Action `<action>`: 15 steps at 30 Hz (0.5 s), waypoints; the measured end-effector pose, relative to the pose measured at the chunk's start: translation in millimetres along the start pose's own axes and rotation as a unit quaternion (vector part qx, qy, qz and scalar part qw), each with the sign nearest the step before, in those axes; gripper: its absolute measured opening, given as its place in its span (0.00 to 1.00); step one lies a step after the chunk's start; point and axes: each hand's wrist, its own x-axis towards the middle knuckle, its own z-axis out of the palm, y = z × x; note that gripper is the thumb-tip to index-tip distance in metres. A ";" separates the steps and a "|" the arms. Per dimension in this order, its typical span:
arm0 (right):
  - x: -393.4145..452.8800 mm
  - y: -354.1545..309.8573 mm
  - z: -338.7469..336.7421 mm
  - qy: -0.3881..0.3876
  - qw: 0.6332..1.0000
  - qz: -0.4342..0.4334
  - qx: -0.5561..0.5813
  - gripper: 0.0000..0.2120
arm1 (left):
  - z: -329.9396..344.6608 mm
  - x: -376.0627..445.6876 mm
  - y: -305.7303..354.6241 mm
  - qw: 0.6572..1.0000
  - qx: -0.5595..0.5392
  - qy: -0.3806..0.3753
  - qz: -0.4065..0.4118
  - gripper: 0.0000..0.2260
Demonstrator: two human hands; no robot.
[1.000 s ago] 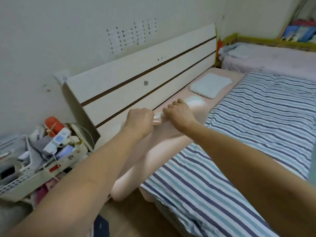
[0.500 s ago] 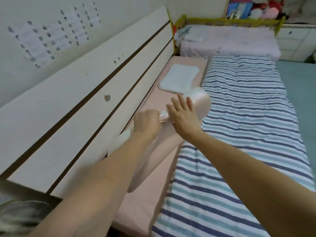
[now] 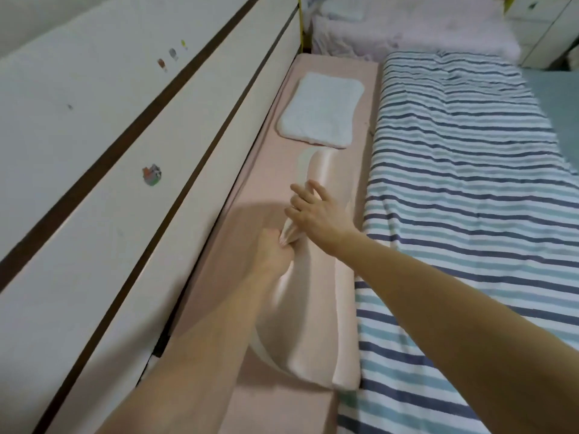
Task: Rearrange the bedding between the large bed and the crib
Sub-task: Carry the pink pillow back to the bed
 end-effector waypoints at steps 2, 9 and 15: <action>16.7 -4.4 17.5 -0.017 1.000 -0.002 -0.001 0.19 | -0.2 21.8 -14.4 1.000 -0.018 -0.008 0.005 0.14; 111.7 -50.5 89.3 -0.048 0.996 -0.075 0.005 0.19 | -8.7 101.9 -109.8 0.995 0.094 0.017 -0.010 0.09; 147.5 -110.8 129.7 -0.061 0.991 -0.040 0.116 0.27 | -24.0 125.4 -171.6 0.986 0.160 0.036 -0.017 0.09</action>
